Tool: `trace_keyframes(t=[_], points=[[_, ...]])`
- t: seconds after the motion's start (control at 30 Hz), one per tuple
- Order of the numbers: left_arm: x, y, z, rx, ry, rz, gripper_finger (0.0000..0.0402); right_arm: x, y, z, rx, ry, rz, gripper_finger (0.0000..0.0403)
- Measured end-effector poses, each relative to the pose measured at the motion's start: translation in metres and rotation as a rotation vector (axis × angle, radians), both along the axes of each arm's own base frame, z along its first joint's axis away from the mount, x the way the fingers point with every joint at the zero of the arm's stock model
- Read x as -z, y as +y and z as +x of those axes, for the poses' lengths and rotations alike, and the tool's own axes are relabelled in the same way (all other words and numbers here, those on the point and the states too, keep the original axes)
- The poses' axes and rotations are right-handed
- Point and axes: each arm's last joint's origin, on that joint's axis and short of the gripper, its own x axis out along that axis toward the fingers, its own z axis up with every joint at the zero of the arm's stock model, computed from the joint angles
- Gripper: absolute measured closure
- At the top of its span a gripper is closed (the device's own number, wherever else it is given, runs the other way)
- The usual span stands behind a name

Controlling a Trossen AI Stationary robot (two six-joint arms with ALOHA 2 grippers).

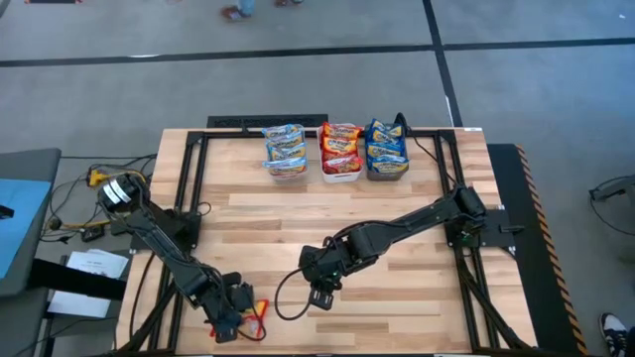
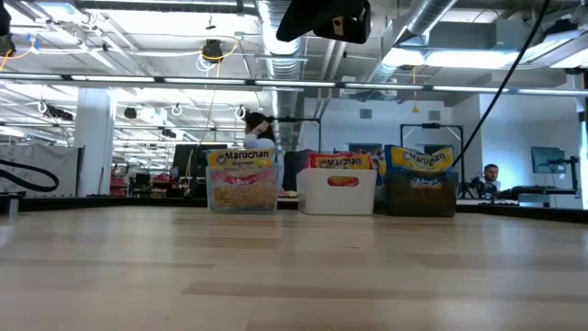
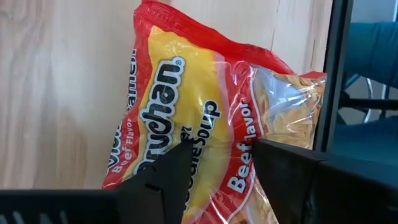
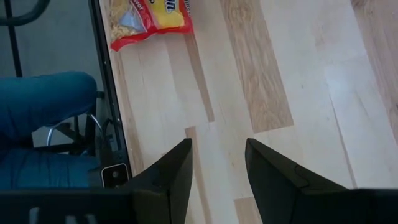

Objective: Sort Maruchan noodles
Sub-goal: Put the red noodle pack into the white bin

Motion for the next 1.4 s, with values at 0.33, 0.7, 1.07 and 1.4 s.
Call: trace_keyframes(t=[0.33, 0.7, 1.07, 1.4], points=[[0.001, 0.013, 0.012, -0.033, -0.091, 0.102, 0.0313, 0.000, 0.000, 0.000, 0.096, 0.019, 0.045, 0.0230], [0.001, 0.029, 0.028, 0.021, -0.169, 0.200, 0.0400, 0.006, -0.011, -0.008, 0.267, 0.093, -0.100, 0.0235], [-0.010, 0.052, 0.049, 0.024, -0.280, 0.338, 0.0401, 0.011, -0.058, -0.011, 0.250, 0.254, -0.199, 0.0248], [-0.023, 0.072, 0.072, 0.023, -0.328, 0.419, 0.0401, 0.012, -0.118, -0.008, 0.098, 0.340, -0.142, 0.0249]])
